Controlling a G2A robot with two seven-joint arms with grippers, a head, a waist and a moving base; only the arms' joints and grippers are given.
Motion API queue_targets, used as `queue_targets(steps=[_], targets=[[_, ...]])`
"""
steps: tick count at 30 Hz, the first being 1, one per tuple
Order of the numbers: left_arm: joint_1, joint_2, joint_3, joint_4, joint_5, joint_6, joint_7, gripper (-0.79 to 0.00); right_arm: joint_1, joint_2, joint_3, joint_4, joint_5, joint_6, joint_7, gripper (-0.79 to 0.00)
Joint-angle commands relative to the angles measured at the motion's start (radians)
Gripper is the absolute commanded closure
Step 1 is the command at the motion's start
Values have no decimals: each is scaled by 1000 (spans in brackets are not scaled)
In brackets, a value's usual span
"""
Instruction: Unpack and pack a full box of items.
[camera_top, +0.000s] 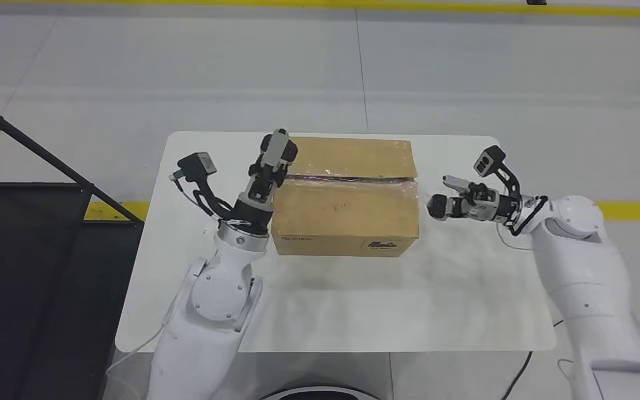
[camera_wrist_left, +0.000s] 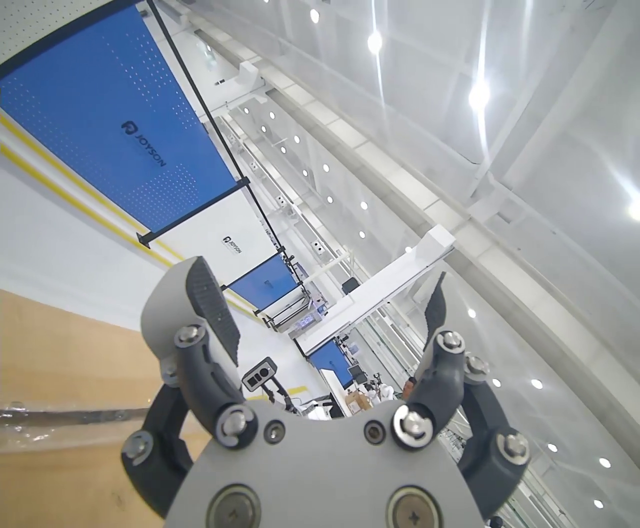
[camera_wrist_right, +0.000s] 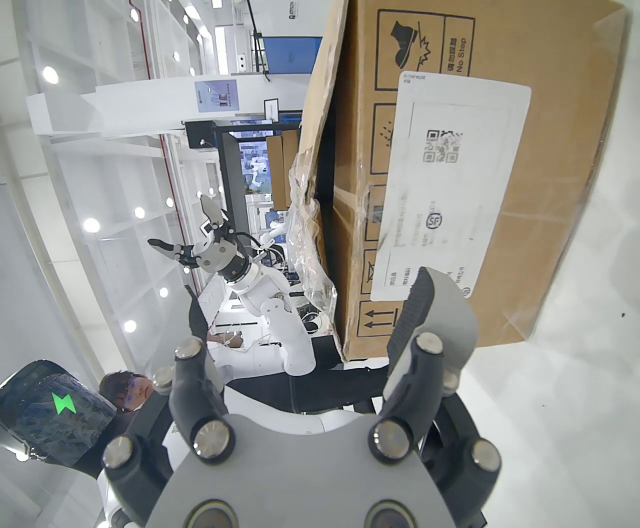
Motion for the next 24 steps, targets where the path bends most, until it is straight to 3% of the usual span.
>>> queue_targets(steps=[1, 12, 24], targets=[[-1, 1, -1, 2, -6, -1, -6, -785, 6, -2, -9, 2, -1, -2, 8, 0], [-6, 4, -15, 19, -50, -4, -42, -785, 23, -2, -31, -22, -27, 1, -3, 0], [-25, 13, -42, 63, -147, 35, -158, -785, 37, 16, -12, -144, -78, -20, -27, 0]])
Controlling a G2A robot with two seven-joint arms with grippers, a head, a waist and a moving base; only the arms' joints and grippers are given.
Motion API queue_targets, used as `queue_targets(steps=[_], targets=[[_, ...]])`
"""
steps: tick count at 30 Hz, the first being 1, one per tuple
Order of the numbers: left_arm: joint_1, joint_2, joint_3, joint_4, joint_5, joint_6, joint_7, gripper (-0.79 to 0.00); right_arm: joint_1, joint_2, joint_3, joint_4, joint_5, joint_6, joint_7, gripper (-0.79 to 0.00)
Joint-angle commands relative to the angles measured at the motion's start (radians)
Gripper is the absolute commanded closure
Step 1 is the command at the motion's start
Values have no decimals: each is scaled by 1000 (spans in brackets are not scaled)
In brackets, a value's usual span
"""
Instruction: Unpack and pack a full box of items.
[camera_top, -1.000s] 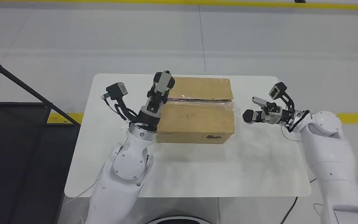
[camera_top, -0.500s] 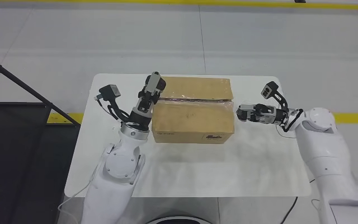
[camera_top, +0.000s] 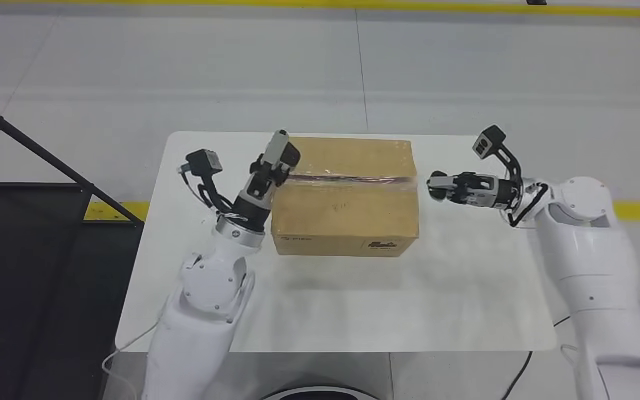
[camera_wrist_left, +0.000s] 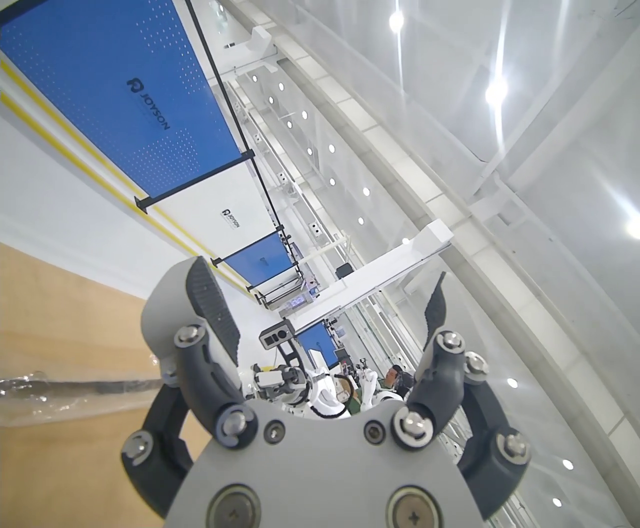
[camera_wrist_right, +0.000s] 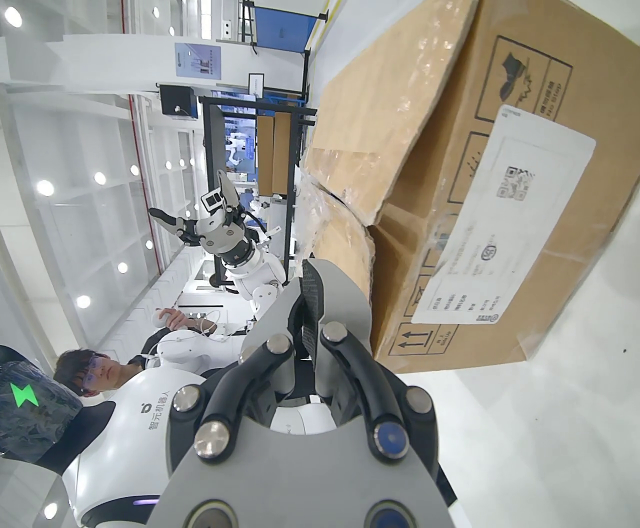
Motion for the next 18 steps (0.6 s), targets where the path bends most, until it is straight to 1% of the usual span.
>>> queue_targets(steps=[1, 6, 11, 14, 18], targets=[[-6, 2, -5, 11, -14, 13, -25, -785, 5, 1, 0, -13, -9, -10, -4, 0], [-25, 6, -13, 43, -49, 34, -75, -785, 17, 2, -11, -35, -22, -46, 0, 0], [-40, 8, -17, 73, -65, 38, -85, -785, 13, 3, 6, -63, 40, -100, -4, 0], [-49, 9, -15, 93, -77, 50, -103, -785, 5, 5, 22, -89, 66, -119, -23, 0], [-67, 12, -8, 124, -81, 73, -145, -785, -3, 8, 28, -124, 54, -121, -69, 0]])
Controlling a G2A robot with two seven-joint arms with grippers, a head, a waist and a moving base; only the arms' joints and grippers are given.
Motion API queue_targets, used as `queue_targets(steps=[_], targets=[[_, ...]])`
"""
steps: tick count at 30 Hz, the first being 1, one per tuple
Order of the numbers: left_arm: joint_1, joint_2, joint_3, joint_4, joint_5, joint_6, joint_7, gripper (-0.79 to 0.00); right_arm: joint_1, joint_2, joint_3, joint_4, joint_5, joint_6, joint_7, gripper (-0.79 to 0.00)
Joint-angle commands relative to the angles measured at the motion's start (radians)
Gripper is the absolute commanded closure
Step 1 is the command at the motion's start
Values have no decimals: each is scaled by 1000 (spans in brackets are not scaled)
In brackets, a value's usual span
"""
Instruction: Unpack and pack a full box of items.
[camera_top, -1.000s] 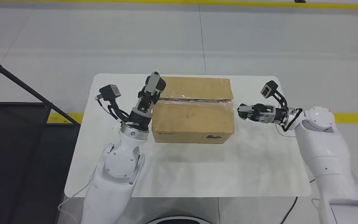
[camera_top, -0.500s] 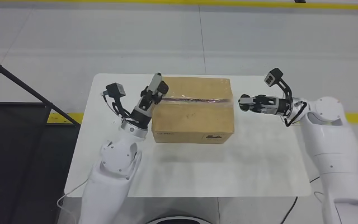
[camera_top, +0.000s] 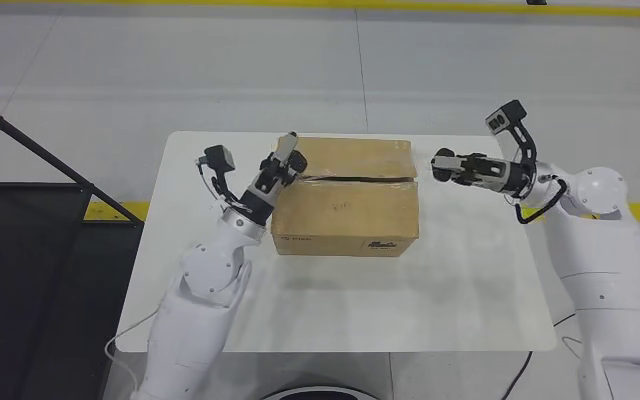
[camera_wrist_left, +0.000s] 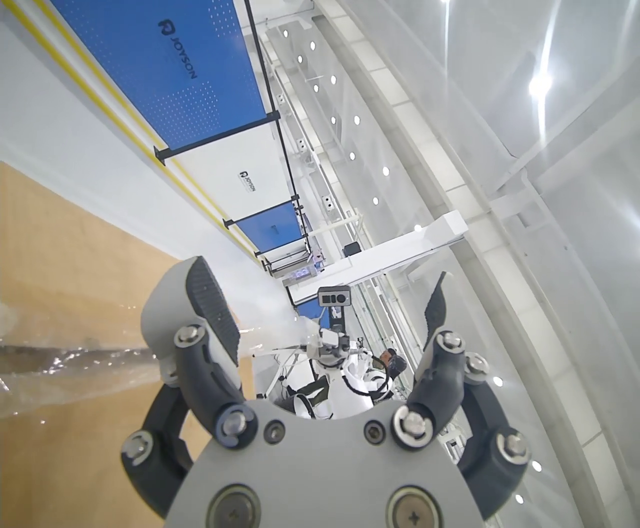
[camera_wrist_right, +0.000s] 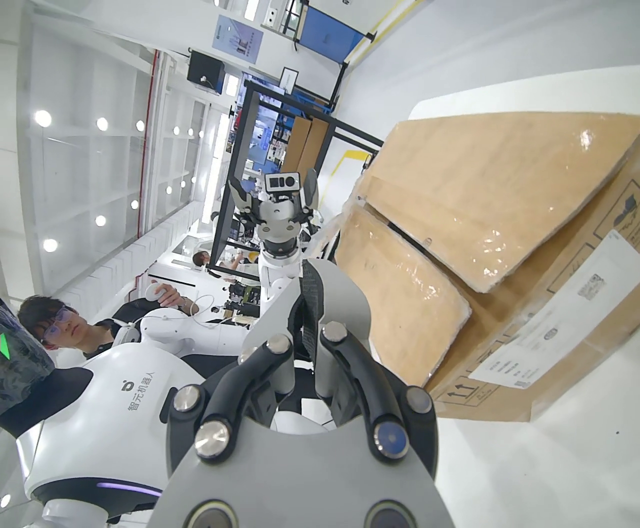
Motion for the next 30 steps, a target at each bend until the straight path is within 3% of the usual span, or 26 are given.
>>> queue_targets(steps=[1, 13, 30], targets=[[-10, 1, 3, 19, 2, 10, -14, -785, -1, 1, -1, -13, -19, 6, -25, 0], [-83, 0, 20, 139, -51, 49, -35, -785, 8, 5, -32, -2, -97, 42, -72, 0], [-91, 9, 30, 146, -52, 61, -78, -785, -3, 14, -35, -7, -182, 9, -170, 0]])
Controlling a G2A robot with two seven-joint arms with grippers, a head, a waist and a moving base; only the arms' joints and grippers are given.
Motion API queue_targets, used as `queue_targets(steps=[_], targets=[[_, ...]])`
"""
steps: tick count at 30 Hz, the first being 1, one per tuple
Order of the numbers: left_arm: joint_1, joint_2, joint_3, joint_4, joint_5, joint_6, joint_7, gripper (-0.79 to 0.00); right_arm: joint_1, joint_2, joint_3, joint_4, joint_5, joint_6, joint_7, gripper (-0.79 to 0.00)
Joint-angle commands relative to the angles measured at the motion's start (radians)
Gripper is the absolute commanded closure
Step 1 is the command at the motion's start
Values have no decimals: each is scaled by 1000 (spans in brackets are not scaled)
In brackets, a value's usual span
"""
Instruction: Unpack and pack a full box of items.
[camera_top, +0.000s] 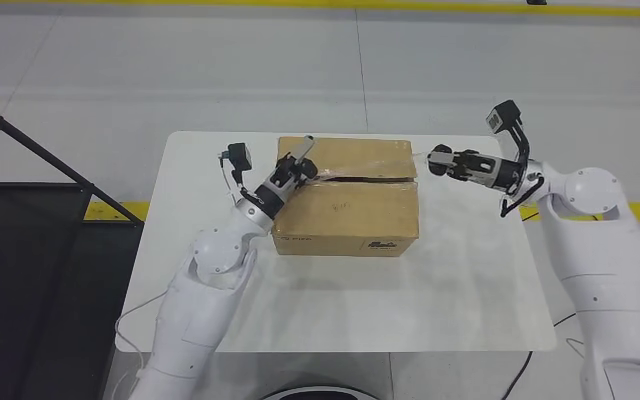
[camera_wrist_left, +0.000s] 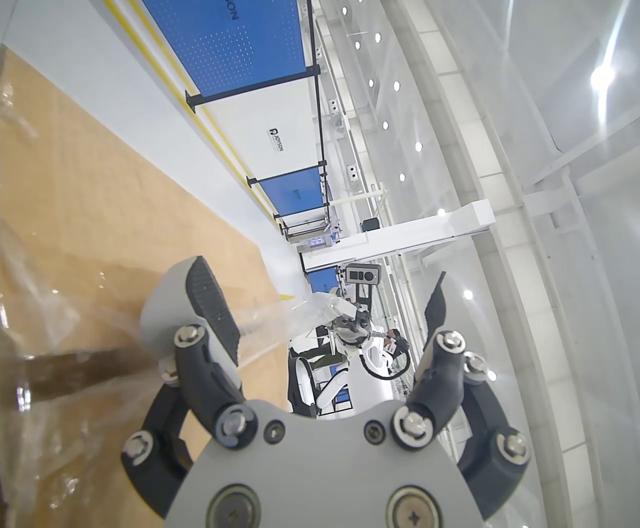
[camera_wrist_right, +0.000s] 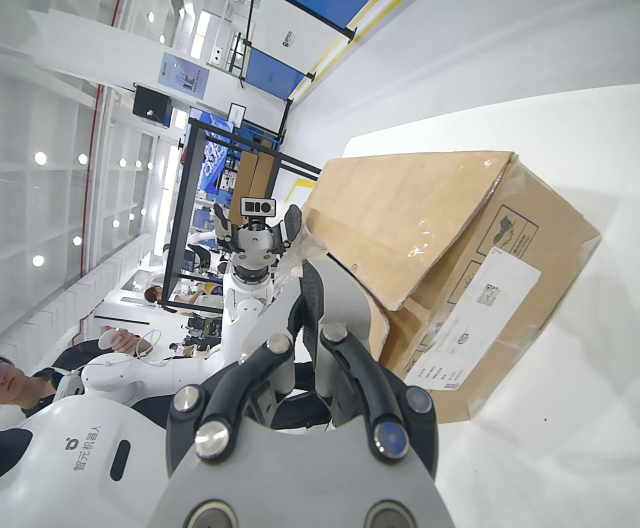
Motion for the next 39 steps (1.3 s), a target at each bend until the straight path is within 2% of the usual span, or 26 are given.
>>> queue_targets(steps=[1, 13, 15, 18, 20, 21, 22, 23, 27, 32, 33, 34, 35, 39], targets=[[0, 1, 2, 0, 2, 1, -6, -785, -1, 1, -2, -2, -8, 2, -7, 0], [-38, -1, 32, 77, 11, 2, 15, -785, -6, 4, -28, 5, -83, 35, -52, 0], [-41, 0, 33, 82, 10, 2, 14, -785, -9, 6, -27, 8, -92, 44, -52, -194], [-43, 0, 35, 85, 7, 0, 11, -785, -18, 9, -22, 4, -99, 50, -58, -268], [-43, 1, 37, 87, 5, -3, 9, -785, -25, 12, -17, 0, -99, 58, -60, -391], [-43, 1, 38, 87, 4, -4, 9, -785, -28, 13, -14, -3, -98, 62, -60, -643], [-42, 1, 39, 87, 3, -4, 7, -785, -31, 15, -11, -5, -99, 66, -60, -739], [-42, 1, 39, 87, 3, -4, 7, -785, -34, 16, -8, -8, -99, 69, -63, -785], [-40, 3, 40, 86, 1, -7, 4, -785, -50, 21, 20, -21, -67, 89, -95, -785], [-33, 5, 41, 78, 1, -9, 1, -785, -79, 28, 81, -87, -2, 118, -196, -785], [-31, 5, 42, 76, 1, -11, 1, -785, -87, 29, 89, -112, 17, 126, -198, -637], [-30, 5, 43, 74, 2, -12, 0, -785, -91, 30, 94, -138, 23, 136, -200, -422], [-29, 5, 45, 72, 1, -12, -1, -785, -96, 30, 92, -165, 23, 148, -202, -336], [-36, 3, 64, 72, 4, -8, 3, -785, -91, 27, 57, -231, -9, 212, -205, -212]])
